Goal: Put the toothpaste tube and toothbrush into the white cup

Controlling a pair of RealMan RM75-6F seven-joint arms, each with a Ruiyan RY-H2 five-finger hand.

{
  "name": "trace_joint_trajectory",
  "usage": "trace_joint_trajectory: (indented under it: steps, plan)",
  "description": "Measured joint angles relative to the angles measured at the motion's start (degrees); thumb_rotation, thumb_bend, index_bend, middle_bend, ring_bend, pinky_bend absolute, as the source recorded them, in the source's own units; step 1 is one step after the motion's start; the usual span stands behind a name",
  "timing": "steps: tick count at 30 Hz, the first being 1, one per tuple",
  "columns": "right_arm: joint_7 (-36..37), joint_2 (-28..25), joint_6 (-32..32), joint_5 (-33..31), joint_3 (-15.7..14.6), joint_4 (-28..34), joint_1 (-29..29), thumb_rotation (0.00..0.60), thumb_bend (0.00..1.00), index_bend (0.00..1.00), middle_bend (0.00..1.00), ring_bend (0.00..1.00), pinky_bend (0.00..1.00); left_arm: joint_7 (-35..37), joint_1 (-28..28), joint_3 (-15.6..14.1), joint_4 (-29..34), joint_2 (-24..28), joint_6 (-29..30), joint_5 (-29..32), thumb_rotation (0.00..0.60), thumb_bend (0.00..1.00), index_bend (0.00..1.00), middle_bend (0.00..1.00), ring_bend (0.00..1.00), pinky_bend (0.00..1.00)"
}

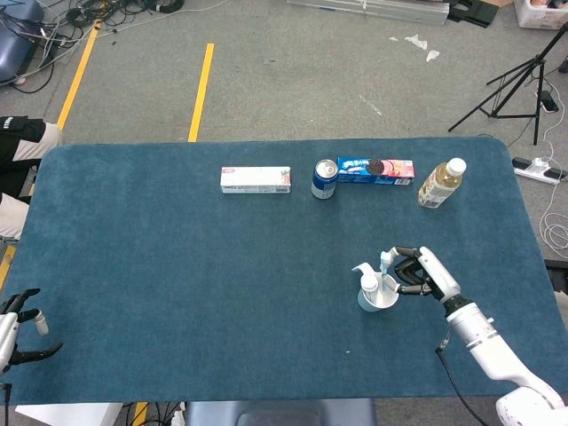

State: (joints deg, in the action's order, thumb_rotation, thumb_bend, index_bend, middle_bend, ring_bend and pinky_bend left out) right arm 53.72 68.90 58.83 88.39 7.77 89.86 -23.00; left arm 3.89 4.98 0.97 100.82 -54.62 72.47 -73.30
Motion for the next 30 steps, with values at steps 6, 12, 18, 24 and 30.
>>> trace_joint_trajectory:
  steps: [6,12,18,24,30]
  plan:
    - [3.2,1.6,0.9,1.3,-1.6,-3.4,-0.7,0.600,0.28,0.69,1.00,1.00,1.00,0.4,0.0,-0.1,0.1,0.2,-0.1,-0.1,0.600,0.00,0.62,0.15,0.12,0.19]
    - [5.5,2.7,2.0,2.5,-3.2,-5.8,-1.3,0.600,0.27,0.69,1.00,1.00,1.00,0.7,0.0,-0.1,0.1,0.3,-0.2,-0.1,0.600,0.00,0.62,0.15,0.12,0.19]
    - [6.6,2.6,3.1,2.9,-4.4,-6.6,-1.5,0.600,0.27,0.69,1.00,1.00,1.00,0.7,0.0,-0.1,0.1,0.3,-0.2,-0.2,0.600,0.00,0.62,0.15,0.12,0.19]
    - [6.8,2.3,3.6,2.7,-5.1,-6.9,-1.7,0.600,0.26,0.63,1.00,1.00,1.00,0.6,0.1,-0.1,0.0,0.2,-0.3,-0.1,0.600,0.00,0.62,0.15,0.12,0.19]
    - [6.7,2.2,3.7,2.3,-5.7,-7.2,-1.9,0.600,0.26,0.62,1.00,1.00,1.00,0.5,0.1,-0.1,0.1,0.2,-0.3,0.0,0.600,0.00,0.62,0.15,0.12,0.19]
